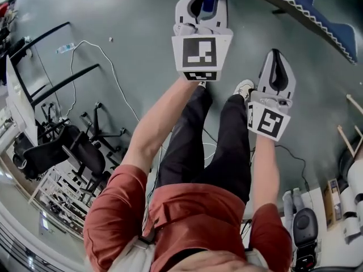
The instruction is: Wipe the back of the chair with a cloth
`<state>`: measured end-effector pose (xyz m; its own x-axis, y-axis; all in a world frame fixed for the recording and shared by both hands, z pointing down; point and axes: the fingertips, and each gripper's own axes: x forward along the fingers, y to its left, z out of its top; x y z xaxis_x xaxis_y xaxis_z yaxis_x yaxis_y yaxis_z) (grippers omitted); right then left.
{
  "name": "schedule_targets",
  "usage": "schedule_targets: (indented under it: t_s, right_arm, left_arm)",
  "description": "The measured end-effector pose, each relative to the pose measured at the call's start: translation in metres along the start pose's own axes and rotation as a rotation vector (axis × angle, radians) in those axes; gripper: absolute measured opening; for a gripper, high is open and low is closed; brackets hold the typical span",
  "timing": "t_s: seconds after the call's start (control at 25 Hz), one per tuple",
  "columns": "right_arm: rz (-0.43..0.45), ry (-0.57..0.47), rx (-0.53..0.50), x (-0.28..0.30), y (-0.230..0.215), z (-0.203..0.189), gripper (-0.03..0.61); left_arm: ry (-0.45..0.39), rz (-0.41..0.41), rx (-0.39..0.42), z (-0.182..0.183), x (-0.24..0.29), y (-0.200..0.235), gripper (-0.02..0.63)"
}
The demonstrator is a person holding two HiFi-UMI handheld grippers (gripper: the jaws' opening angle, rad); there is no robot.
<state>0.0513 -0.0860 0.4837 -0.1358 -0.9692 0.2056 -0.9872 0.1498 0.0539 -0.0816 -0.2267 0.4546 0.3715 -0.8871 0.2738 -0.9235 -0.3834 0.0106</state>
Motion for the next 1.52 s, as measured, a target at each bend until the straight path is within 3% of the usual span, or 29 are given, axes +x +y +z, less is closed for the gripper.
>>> schedule_targets:
  t_s: [0.16,0.4,0.6,0.8,1.08,1.32,1.52]
  right_arm:
    - [-0.021,-0.013,0.004,-0.011,-0.001,0.013,0.025]
    - [-0.036,-0.052,0.023,-0.026,-0.003,0.05,0.025]
    - [-0.052,-0.088,0.01,-0.034,-0.015,0.078,0.025]
    - [-0.07,-0.108,0.019,-0.036,-0.025,0.088,0.025]
    - [-0.069,-0.081,0.059,-0.04,-0.03,0.066,0.025]
    - [-0.075,-0.041,0.057,-0.035,-0.041,0.031,0.025]
    - [-0.076,-0.019,0.062,-0.023,-0.052,0.001,0.025]
  left_arm:
    - [-0.028,-0.012,-0.018,0.038,-0.021,-0.009,0.087]
    - [-0.079,-0.007,0.031,0.087,-0.049,-0.021,0.087]
    - [-0.062,-0.025,0.032,0.1,-0.061,-0.032,0.087]
    - [-0.108,-0.013,0.047,0.102,-0.059,-0.031,0.087]
    - [-0.012,-0.024,0.048,0.063,-0.059,-0.037,0.087]
    - [0.0,-0.053,0.085,-0.008,-0.045,-0.061,0.086]
    - [0.034,-0.088,0.065,-0.078,-0.013,-0.08,0.08]
